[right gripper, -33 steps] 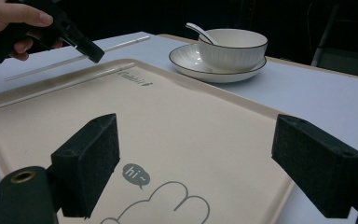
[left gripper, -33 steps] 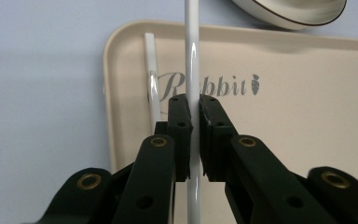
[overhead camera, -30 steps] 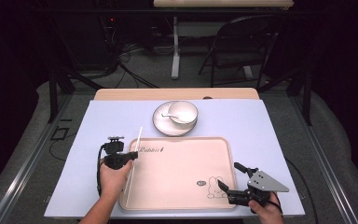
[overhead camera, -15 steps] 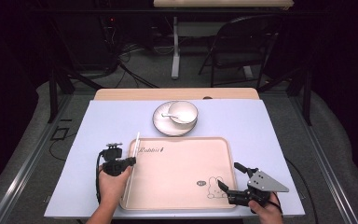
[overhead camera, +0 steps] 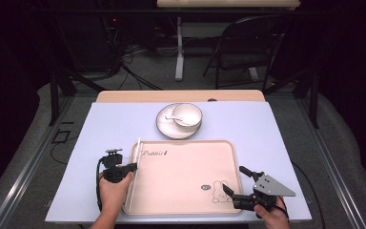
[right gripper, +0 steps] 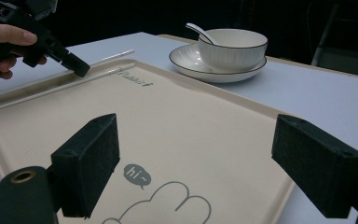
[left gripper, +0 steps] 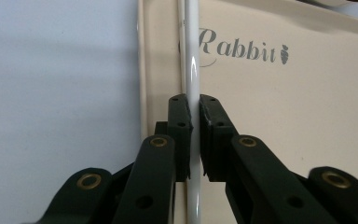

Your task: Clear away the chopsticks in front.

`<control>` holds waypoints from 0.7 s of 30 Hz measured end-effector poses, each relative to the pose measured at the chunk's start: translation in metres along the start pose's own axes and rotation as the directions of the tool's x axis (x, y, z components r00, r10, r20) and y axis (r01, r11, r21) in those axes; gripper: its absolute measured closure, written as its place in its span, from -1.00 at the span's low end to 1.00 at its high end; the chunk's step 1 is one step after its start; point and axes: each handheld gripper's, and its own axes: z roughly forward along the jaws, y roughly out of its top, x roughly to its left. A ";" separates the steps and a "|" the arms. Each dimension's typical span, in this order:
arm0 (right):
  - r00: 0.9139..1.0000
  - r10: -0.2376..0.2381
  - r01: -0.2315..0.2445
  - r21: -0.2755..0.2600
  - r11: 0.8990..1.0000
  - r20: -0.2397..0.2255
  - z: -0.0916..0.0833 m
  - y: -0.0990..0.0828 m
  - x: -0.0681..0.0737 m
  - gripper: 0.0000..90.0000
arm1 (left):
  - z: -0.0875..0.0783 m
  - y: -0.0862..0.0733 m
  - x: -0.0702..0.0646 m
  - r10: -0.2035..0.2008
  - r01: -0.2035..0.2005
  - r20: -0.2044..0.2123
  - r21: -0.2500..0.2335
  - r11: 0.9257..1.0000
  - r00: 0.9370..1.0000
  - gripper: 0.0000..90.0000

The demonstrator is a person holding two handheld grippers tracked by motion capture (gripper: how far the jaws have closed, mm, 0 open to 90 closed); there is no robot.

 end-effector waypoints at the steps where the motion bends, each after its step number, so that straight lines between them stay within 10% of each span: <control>1: 1.000 0.001 -0.001 0.001 1.000 0.000 0.000 0.000 0.000 -0.68 | 0.000 0.000 0.000 0.000 0.000 0.000 0.000 1.000 1.000 0.87; 21: 1.000 -0.001 0.001 0.004 1.000 -0.005 0.000 0.000 0.001 -0.68 | 0.002 -0.006 0.003 -0.034 0.034 -0.019 0.001 0.999 0.999 0.83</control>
